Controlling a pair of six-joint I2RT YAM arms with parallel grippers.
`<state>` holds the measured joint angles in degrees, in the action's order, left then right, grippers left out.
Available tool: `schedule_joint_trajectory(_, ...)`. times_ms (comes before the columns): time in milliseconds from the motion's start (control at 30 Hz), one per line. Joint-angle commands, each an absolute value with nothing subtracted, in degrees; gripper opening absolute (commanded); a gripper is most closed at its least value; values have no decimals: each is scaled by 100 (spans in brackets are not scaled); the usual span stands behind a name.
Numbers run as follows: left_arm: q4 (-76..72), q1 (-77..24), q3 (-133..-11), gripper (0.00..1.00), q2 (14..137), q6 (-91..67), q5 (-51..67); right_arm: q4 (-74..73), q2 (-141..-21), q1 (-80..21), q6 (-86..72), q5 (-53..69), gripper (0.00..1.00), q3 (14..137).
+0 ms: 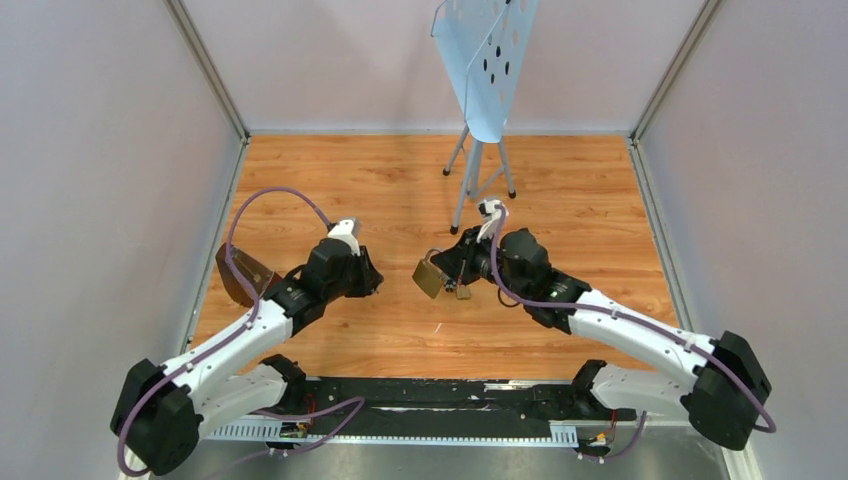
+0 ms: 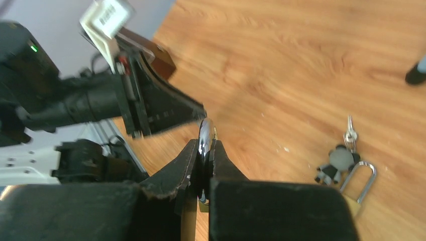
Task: Lock with the key
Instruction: Place the key at the center of the board, then place the lock at the center of the board.
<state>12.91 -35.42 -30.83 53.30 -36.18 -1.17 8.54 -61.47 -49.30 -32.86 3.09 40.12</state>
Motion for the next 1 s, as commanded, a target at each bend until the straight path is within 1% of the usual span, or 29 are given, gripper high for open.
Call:
schedule_joint_trajectory(0, 1083, -3242, -3351, 0, 5783, -3801, -1360, 1288, -6485, -4922, -3478, 701, 0, 4219)
schedule_joint_trajectory(67, 1021, -3150, -3357, 0, 6025, -3913, -1656, 1373, -6869, -4922, -3586, 1012, 0, 4235)
schedule_joint_trajectory(100, 989, -3095, -3353, 2, 6164, -3938, -1781, 1480, -7092, -4922, -3624, 1227, 0, 4236)
schedule_joint_trajectory(233, 762, -2970, -3386, 8, 6552, -4039, -1882, 2327, -8091, -4922, -3862, 2153, 0, 4343)
schedule_joint_trajectory(333, 678, -2873, -3447, 12, 6807, -4132, -1858, 2647, -8897, -4927, -4011, 2672, 0, 4783)
schedule_joint_trajectory(433, 573, -2798, -3459, 13, 6939, -4182, -1778, 3224, -9491, -4951, -4115, 2873, 0, 5010)
schedule_joint_trajectory(500, 587, -2737, -3465, 16, 6988, -4172, -1714, 3280, -9807, -4941, -4105, 2863, 0, 5212)
schedule_joint_trajectory(567, 635, -2669, -3436, 21, 6983, -4153, -1651, 3444, -10023, -4939, -4185, 2796, 0, 5296)
schedule_joint_trajectory(633, 656, -2586, -3354, 27, 6938, -4150, -1562, 3714, -10223, -4931, -4302, 2721, 0, 5292)
schedule_joint_trajectory(667, 658, -2532, -3329, 34, 6885, -4149, -1472, 3818, -10341, -4921, -4340, 2698, 0, 5303)
schedule_joint_trajectory(700, 652, -2483, -3271, 38, 6857, -4151, -1413, 3898, -10475, -4893, -4377, 2687, 0, 5315)
schedule_joint_trajectory(733, 647, -2463, -3240, 45, 6797, -4150, -1313, 4048, -10651, -4848, -4422, 2738, 0, 5329)
schedule_joint_trajectory(767, 643, -2444, -3187, 47, 6773, -4138, -1263, 4200, -10822, -4798, -4492, 2821, 0, 5349)
schedule_joint_trajectory(800, 673, -2435, -3176, 55, 6736, -4121, -1151, 4379, -11005, -4745, -4558, 2894, 0, 5379)
schedule_joint_trajectory(833, 719, -2428, -3180, 59, 6705, -4098, -1074, 4516, -11158, -4701, -4597, 2941, 0, 5387)
schedule_joint_trajectory(867, 834, -2423, -3194, 67, 6688, -4090, -1060, 4640, -11306, -4668, -4604, 2973, 0, 5388)
schedule_joint_trajectory(967, 1065, -2417, -3227, 79, 6485, -4127, -1135, 4688, -11616, -4624, -4536, 2950, 0, 5449)
